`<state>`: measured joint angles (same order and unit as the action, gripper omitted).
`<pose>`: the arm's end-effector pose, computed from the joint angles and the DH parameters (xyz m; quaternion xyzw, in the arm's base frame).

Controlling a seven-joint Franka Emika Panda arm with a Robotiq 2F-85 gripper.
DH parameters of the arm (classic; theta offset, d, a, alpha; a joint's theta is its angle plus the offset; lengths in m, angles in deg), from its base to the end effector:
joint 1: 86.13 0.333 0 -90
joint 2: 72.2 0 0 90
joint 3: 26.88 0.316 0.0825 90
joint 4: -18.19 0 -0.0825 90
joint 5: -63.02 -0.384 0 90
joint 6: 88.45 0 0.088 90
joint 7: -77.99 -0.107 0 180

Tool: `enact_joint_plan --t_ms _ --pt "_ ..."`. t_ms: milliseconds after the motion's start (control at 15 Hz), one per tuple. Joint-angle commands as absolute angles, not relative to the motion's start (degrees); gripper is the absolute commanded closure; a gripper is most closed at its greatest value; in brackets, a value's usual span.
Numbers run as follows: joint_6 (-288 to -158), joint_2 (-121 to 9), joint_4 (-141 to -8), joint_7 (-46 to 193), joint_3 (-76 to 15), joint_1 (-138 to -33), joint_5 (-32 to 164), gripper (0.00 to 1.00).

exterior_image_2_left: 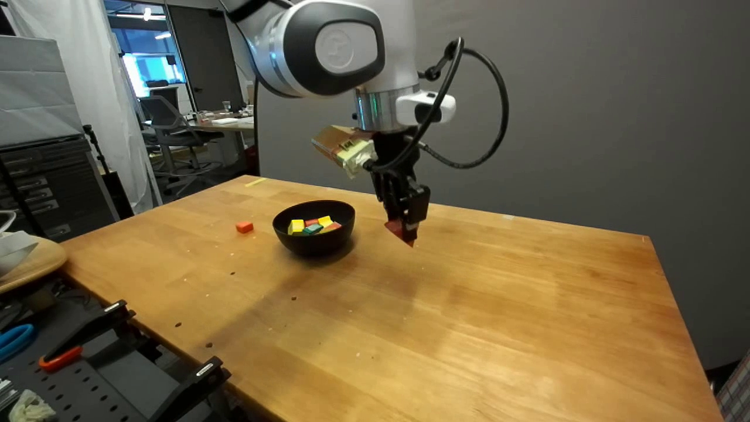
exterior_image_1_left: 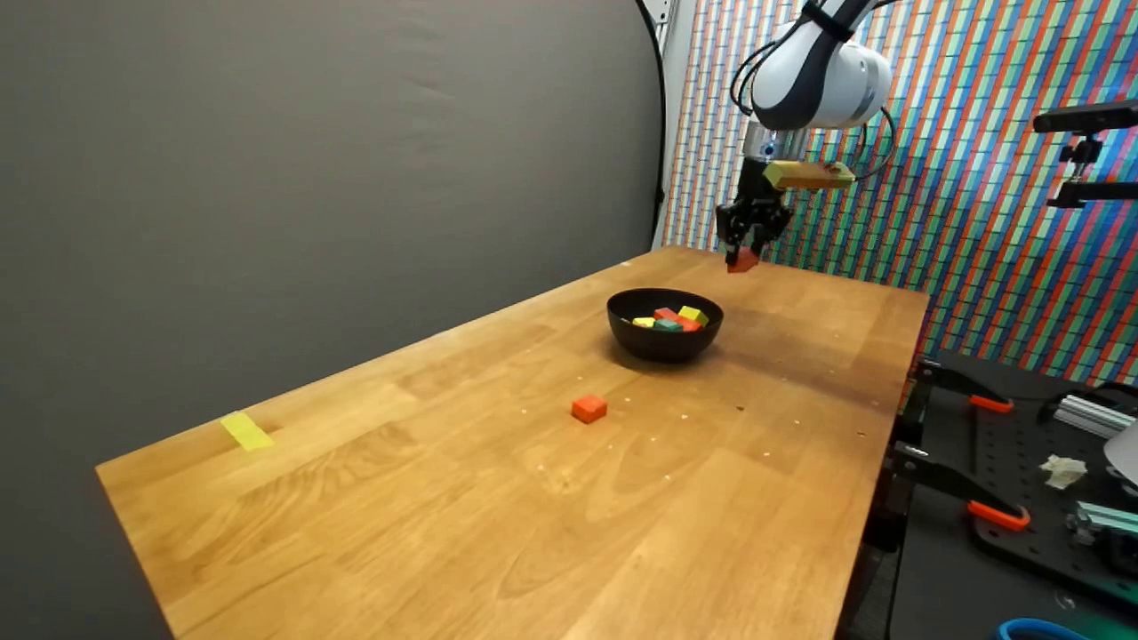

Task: Remove all the contents from the black bowl.

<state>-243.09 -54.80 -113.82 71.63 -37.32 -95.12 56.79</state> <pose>0.5051 -0.1836 0.2256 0.9632 -0.2642 0.0487 0.0068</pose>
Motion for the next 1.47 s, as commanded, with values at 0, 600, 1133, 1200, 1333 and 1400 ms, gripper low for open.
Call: enact_joint_plan --t_ms 0,600,1133,1200,1333,1400 --pt "-241.2 -50.4 -111.3 70.8 -36.9 -95.5 56.4 0.72" --pt "-231.6 -57.3 -110.9 66.6 -36.4 -90.8 59.3 0.00" --pt "-218.6 -46.5 -92.0 62.4 -28.2 -83.0 59.8 0.11" --pt "-216.2 -43.8 -89.1 61.7 -28.7 -82.5 60.9 0.24" --pt "-212.1 -39.7 -84.6 62.7 -28.7 -82.7 60.4 0.36" --pt "-210.3 -38.1 -82.6 63.7 -28.7 -83.0 60.2 0.44"
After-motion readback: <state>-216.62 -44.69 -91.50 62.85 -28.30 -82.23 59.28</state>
